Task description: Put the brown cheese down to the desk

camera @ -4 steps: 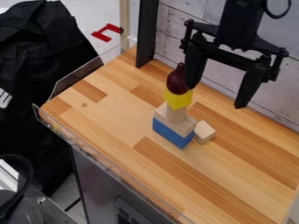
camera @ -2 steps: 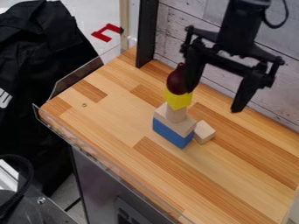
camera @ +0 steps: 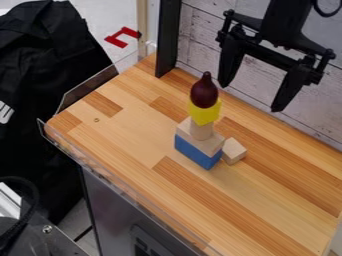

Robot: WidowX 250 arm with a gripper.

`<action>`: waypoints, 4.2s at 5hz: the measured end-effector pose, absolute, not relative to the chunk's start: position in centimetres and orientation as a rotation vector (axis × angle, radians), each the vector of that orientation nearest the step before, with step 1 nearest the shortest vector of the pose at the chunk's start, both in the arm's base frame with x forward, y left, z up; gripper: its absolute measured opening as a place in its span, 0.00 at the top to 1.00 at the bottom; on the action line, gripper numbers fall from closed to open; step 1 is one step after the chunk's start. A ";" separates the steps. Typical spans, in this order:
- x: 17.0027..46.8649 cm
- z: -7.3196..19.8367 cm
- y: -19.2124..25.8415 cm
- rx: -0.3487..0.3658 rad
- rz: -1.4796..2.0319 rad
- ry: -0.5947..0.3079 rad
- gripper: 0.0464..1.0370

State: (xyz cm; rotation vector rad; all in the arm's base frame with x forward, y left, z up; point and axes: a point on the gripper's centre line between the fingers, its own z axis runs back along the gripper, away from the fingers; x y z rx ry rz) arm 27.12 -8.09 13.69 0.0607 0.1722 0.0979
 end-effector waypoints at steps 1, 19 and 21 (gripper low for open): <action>27.4 14.6 -7.2 0.026 0.119 0.148 0.04; 27.4 9.1 -2.5 -0.071 0.183 0.272 0.09; 27.4 8.9 -2.4 -0.078 0.189 0.264 0.46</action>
